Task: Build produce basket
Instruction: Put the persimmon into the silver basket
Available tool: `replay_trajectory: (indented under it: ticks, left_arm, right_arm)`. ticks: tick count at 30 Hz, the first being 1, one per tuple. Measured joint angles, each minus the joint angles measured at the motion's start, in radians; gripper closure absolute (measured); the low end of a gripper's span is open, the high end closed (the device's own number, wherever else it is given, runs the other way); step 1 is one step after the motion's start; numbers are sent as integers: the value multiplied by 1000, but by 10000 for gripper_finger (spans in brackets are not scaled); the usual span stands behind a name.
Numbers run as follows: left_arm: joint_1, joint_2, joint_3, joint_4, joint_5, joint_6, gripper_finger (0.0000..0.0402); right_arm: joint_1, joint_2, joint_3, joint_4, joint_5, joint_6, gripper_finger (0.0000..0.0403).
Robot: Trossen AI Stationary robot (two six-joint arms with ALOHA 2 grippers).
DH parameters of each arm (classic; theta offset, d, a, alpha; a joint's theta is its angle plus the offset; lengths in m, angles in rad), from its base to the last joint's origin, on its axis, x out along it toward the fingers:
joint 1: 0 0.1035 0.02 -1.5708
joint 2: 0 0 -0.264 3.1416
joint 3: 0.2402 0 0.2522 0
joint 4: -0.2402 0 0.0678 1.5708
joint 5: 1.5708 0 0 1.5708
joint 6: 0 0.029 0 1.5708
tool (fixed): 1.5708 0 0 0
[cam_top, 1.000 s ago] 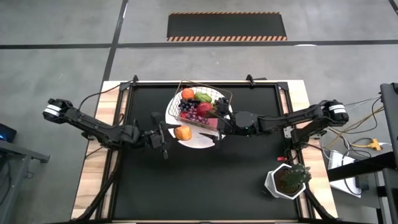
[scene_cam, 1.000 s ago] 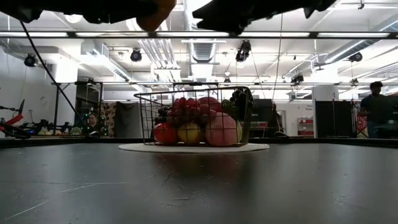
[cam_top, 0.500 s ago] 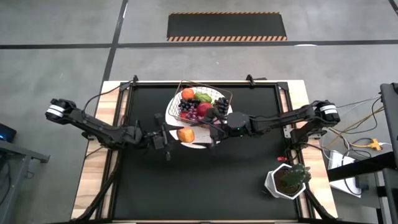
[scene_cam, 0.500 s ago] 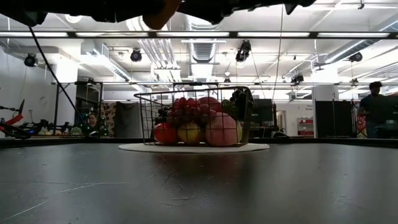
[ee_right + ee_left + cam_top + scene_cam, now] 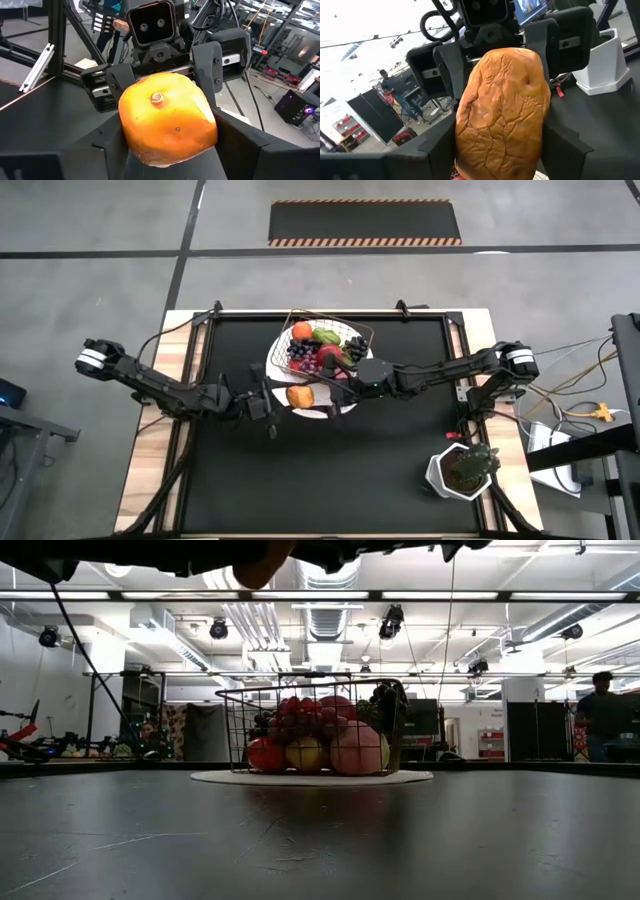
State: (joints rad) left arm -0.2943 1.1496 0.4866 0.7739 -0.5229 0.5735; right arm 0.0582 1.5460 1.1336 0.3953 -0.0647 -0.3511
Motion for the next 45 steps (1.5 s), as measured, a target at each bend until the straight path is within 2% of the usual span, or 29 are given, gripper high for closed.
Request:
replay_trajectory:
  ticks: [2,8,12,17,20,25,29,32,39,45]
  left_arm:
    - [0,-1,0,-1,-11,-15,169]
    - [0,-3,0,-1,-36,-18,113]
    - [0,-8,-1,-11,-104,-16,94]
    - [0,-23,-2,-18,-204,-17,91]
    - [0,-22,-2,-26,-247,-16,91]
    - [0,-22,-2,-26,-270,-16,91]
    - [0,-22,-2,-26,-271,-16,91]
    - [0,-22,-2,-26,-271,-16,91]
    - [0,-22,-2,-28,-271,-16,91]
    - [0,-22,-2,-28,-272,-11,91]
  right_arm:
    - [0,-4,-4,4,1,7,183]
    - [0,-18,-7,-27,17,47,184]
    - [-3,-30,15,-131,113,112,184]
    - [-34,-38,48,-324,213,244,182]
    - [-69,-37,70,-448,233,354,181]
    - [-151,-39,84,-642,331,595,180]
    - [-212,-39,87,-785,338,729,179]
    - [-232,-38,87,-866,325,768,179]
    - [-235,-40,87,-925,317,788,176]
    - [-235,-41,87,-947,319,786,131]
